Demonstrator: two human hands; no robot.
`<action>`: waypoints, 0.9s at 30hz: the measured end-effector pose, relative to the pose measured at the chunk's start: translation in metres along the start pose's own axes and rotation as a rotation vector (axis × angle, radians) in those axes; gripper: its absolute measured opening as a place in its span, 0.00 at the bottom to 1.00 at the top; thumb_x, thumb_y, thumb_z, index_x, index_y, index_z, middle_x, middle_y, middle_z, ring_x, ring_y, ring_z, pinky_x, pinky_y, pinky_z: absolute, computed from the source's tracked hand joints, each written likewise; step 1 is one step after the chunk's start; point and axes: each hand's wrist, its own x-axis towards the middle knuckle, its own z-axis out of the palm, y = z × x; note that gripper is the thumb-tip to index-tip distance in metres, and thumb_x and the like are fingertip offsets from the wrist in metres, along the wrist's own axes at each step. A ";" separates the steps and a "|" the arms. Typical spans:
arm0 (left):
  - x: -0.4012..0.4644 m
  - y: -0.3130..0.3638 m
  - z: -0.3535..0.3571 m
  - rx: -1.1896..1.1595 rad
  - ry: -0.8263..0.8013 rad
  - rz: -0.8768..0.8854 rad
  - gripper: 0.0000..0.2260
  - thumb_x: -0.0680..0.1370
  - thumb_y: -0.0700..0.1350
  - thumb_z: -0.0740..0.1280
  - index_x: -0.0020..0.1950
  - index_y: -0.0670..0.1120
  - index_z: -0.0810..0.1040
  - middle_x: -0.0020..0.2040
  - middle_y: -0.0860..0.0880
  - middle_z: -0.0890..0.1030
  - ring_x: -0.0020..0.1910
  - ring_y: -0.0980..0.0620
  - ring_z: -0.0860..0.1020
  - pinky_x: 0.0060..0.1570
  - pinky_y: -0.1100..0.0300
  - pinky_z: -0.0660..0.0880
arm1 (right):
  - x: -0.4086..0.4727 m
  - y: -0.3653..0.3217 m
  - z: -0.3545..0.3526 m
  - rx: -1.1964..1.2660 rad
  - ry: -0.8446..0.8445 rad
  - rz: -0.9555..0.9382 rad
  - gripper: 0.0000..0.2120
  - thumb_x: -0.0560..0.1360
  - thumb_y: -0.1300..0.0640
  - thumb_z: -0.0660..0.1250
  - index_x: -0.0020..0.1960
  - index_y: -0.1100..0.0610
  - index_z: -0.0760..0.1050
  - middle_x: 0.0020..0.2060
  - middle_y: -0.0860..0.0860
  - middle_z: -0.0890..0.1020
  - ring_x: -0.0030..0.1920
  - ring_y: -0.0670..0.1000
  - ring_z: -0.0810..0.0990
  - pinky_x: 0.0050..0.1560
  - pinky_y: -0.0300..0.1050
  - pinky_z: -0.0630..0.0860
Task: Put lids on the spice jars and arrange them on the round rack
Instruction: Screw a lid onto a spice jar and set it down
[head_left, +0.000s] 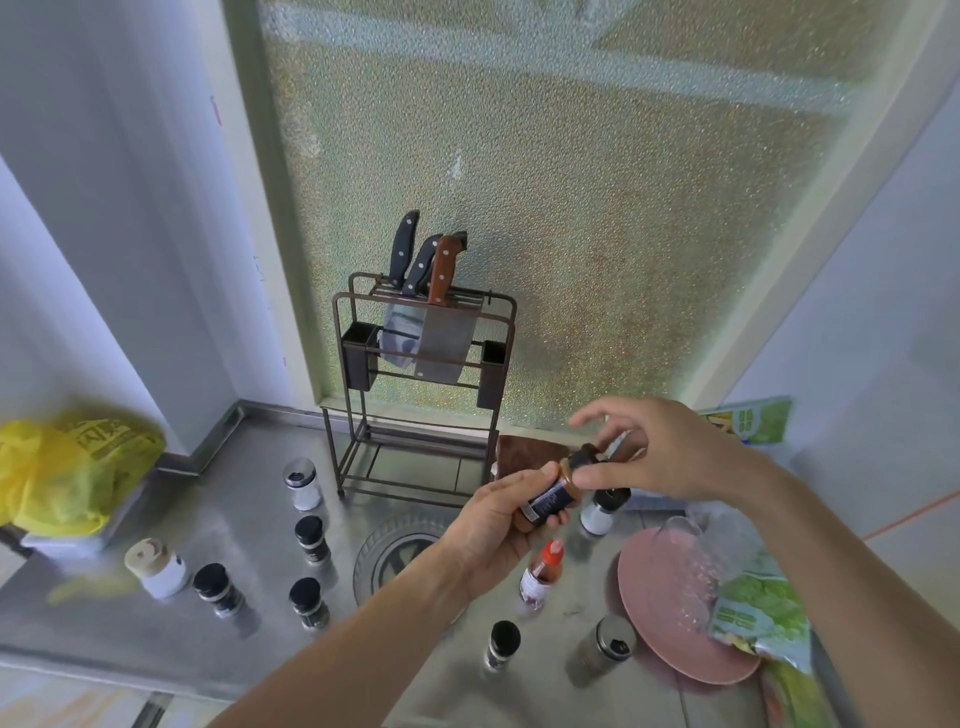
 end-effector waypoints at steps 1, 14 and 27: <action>0.002 -0.001 0.000 -0.011 -0.002 0.008 0.15 0.78 0.45 0.72 0.58 0.36 0.79 0.51 0.37 0.81 0.39 0.49 0.78 0.38 0.66 0.80 | 0.001 0.003 0.000 0.014 -0.015 -0.013 0.17 0.66 0.42 0.80 0.53 0.39 0.80 0.45 0.40 0.87 0.42 0.41 0.86 0.50 0.48 0.82; 0.044 -0.030 -0.024 0.693 0.205 0.144 0.09 0.76 0.46 0.75 0.56 0.49 0.86 0.51 0.52 0.87 0.48 0.59 0.84 0.50 0.65 0.77 | 0.014 0.081 0.052 -0.020 0.121 0.162 0.14 0.67 0.51 0.80 0.50 0.47 0.81 0.44 0.44 0.85 0.45 0.45 0.84 0.51 0.47 0.81; 0.096 -0.092 -0.060 1.573 0.338 0.051 0.15 0.79 0.53 0.68 0.65 0.57 0.78 0.64 0.53 0.79 0.61 0.52 0.78 0.59 0.57 0.75 | 0.038 0.212 0.175 -0.226 0.095 0.481 0.14 0.70 0.58 0.76 0.53 0.54 0.78 0.50 0.54 0.80 0.50 0.57 0.82 0.47 0.48 0.77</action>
